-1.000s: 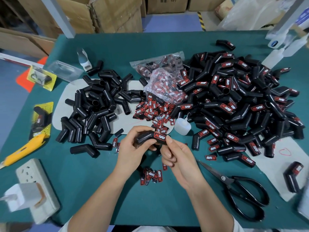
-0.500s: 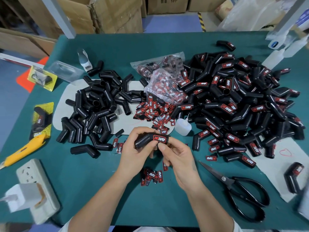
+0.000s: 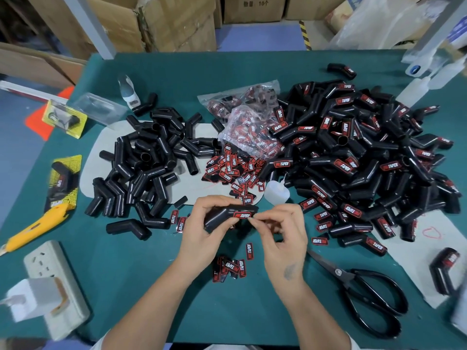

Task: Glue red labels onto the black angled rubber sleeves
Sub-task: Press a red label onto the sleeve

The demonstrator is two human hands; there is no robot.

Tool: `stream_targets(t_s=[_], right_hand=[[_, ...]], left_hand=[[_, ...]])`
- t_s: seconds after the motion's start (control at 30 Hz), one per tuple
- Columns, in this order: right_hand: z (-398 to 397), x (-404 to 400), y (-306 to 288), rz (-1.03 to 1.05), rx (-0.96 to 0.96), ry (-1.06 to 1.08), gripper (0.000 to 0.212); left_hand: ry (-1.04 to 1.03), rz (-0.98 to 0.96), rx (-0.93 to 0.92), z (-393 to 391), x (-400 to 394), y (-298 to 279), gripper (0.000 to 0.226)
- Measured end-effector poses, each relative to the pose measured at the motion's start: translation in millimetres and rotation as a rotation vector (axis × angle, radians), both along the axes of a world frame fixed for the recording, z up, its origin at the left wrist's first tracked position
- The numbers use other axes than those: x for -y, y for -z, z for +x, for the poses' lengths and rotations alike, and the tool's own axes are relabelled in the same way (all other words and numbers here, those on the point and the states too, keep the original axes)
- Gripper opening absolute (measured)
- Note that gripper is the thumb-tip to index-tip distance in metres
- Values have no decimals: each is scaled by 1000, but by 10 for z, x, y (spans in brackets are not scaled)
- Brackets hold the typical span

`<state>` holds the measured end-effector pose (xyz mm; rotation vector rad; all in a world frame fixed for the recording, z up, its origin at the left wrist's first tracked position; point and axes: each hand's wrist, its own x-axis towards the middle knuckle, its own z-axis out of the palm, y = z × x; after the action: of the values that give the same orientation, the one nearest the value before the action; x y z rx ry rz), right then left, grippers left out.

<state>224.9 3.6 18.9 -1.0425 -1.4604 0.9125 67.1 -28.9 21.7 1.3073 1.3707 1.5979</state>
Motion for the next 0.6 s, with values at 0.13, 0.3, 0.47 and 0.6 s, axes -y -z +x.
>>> stream_targets(t_s=[0.13,0.3,0.47,0.6], right_hand=[[27,-38,-19,93,91,-41,7],[34,-55,-5,129,144,-36,10],[54,-74,21,130,179,-60,8],[42,-71,8,125,208,-97,4]], left_hand=[[72,4,-29,5,0,0,37],[107,14,-42,-19,-6,-33,37],[137,11,-55,-59,-14,-23,22],[134,-26,-32,-60,-11,-24,24]])
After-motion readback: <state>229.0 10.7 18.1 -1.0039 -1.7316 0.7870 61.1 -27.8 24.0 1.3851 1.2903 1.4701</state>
